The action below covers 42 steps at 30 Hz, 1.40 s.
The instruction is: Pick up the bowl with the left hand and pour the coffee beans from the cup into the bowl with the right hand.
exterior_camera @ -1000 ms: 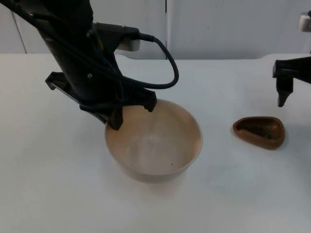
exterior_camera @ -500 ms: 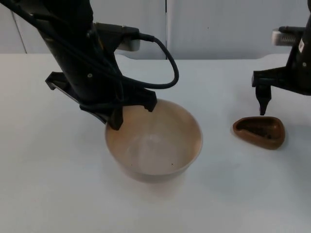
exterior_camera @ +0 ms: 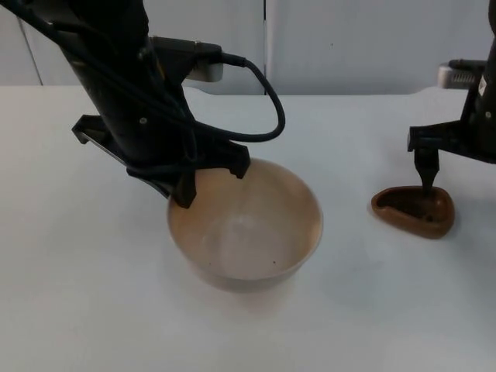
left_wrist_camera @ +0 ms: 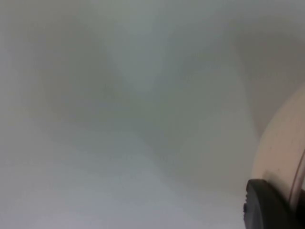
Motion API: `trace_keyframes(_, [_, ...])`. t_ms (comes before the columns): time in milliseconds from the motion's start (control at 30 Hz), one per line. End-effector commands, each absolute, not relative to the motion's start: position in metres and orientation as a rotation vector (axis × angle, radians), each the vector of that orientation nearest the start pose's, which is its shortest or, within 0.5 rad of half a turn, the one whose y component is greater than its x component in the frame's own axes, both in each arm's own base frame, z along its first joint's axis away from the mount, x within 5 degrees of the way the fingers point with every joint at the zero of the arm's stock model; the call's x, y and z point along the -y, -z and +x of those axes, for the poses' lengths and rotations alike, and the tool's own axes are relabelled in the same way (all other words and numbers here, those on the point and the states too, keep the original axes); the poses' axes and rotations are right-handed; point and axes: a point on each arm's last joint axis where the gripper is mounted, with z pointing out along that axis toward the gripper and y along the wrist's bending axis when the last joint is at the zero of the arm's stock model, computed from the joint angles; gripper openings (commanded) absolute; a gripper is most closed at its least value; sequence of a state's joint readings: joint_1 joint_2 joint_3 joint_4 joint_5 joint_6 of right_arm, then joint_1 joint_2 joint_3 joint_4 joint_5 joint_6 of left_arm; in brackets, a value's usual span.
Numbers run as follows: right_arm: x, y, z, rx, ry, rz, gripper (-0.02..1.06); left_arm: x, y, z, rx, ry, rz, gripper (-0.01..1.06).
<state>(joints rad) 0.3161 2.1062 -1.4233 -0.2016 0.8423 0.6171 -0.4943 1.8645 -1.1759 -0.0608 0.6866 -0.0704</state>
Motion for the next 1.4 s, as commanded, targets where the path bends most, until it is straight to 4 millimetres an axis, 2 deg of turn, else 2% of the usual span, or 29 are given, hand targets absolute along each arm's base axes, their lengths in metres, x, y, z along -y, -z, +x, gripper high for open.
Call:
trace_keyframes(0, [-0.114,-0.132,0.394,-2.954,0.130,0.259,0.96,0.178,-0.172,0.318,-2.822,0.189,0.534,0.00])
trace_keyframes(633, [-0.118,-0.099,0.396,-2.997,0.097,0.268,0.89,0.178,-0.172,0.318,-2.825,0.188,0.534,0.00])
trace_keyframes(833, [-0.118,-0.098,0.396,-2.999,0.095,0.270,0.85,0.178,-0.172,0.318,-2.825,0.188,0.534,0.00])
trace_keyframes(1133, [-0.119,-0.098,0.398,-2.984,0.082,0.268,0.73,0.178,-0.172,0.318,-2.825,0.188,0.534,0.00])
trace_keyframes(1300, [-0.119,-0.098,0.399,-2.968,0.067,0.293,0.53,0.178,-0.172,0.318,-2.827,0.188,0.535,0.00])
trace_keyframes(1333, [-0.119,-0.098,0.399,-2.968,0.067,0.293,0.53,0.178,-0.172,0.318,-2.827,0.188,0.535,0.00])
trace_keyframes(1367, [-0.119,-0.098,0.399,-2.968,0.067,0.293,0.45,0.178,-0.172,0.318,-2.827,0.188,0.535,0.00])
